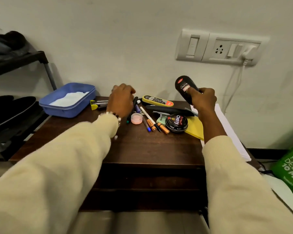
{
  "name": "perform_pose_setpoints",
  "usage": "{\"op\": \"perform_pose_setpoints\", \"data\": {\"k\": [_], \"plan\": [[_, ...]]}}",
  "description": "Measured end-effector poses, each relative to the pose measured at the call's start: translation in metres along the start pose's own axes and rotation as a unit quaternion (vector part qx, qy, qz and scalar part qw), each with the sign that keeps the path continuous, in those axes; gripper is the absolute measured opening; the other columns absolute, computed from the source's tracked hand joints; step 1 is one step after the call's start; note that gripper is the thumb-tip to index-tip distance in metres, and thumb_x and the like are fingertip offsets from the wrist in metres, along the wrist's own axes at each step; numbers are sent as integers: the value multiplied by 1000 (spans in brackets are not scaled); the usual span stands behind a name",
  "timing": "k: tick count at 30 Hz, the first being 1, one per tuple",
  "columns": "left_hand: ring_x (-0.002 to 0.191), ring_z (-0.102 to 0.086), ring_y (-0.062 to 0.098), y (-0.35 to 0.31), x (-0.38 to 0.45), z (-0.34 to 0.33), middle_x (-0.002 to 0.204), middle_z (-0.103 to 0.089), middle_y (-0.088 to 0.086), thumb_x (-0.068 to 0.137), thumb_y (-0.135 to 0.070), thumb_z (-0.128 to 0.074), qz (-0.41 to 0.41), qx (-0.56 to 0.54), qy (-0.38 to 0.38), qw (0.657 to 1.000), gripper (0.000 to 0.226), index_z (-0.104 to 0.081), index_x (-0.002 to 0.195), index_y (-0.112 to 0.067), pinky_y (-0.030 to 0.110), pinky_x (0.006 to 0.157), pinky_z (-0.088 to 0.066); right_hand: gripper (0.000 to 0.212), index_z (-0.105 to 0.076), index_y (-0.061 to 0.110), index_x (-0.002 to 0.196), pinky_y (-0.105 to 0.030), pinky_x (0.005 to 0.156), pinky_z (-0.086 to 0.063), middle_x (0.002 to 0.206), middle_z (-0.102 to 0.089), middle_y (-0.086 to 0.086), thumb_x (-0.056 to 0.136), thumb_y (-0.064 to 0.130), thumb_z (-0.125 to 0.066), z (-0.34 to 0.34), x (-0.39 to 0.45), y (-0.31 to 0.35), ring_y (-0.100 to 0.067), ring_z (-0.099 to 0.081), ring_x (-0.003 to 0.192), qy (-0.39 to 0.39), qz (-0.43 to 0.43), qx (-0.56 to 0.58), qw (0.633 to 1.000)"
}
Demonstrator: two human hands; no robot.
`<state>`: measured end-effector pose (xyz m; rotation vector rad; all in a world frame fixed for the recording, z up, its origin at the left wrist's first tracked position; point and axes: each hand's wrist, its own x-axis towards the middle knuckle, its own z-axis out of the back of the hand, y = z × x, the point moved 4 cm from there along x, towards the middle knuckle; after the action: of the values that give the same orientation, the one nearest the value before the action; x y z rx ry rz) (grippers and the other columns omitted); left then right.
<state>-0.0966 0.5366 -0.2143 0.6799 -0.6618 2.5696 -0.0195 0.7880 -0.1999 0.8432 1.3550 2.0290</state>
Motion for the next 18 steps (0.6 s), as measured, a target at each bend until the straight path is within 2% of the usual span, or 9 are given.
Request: {"op": "perform_pose_setpoints", "data": {"k": [2,5,7,9,12,16,18], "plan": [[120,-47,29,-18,24,-16,129,-56,10,89,2,-58,-50,9,83,995,43,-57,129,-13,40,98,-44,47,-58,18,122,-44,85,-55,120,-60,-12,78,34,-66,5,0,-2,-29,-59,103,-1,-8,31,999],[131,-39,30,-32,41,-51,144,-44,10,88,2,-56,-138,110,205,963,59,-42,142,-17,46,105,-38,40,-60,19,122,-44,86,-55,121,-61,-10,83,25,-63,9,0,-7,-28,-61,103,20,-6,60,998],[138,-31,29,-36,46,-70,151,-37,7,94,-6,-51,-173,175,247,937,57,-33,147,-20,48,111,-31,41,-59,16,126,-43,86,-55,122,-61,-9,85,21,-62,12,5,-14,-27,-61,104,19,-8,79,997],[142,-25,28,-38,52,-77,153,-34,5,99,-14,-46,-181,211,272,921,56,-25,150,-23,51,114,-22,41,-59,15,126,-38,77,-58,119,-62,-9,86,20,-61,15,11,-18,-26,-63,100,20,-8,99,995],[134,-37,29,-39,62,-77,145,-44,7,99,-21,-45,-189,230,266,917,51,-30,148,-25,48,111,-25,36,-63,13,120,-25,51,-52,111,-65,-10,84,20,-62,20,18,-20,-25,-66,89,30,-18,141,989],[120,-49,29,-41,61,-69,133,-52,9,92,-16,-59,-192,164,191,948,45,-48,136,-18,40,99,-39,22,-62,7,105,-26,49,-51,105,-65,-16,86,19,-61,21,16,-21,-29,-66,86,40,-50,141,988],[117,-49,31,-42,59,-60,132,-51,13,88,-14,-64,-173,123,156,965,49,-48,134,-12,39,97,-41,24,-61,5,107,-29,51,-53,109,-63,-17,87,17,-59,20,11,-19,-31,-66,88,44,-60,153,985]]}}
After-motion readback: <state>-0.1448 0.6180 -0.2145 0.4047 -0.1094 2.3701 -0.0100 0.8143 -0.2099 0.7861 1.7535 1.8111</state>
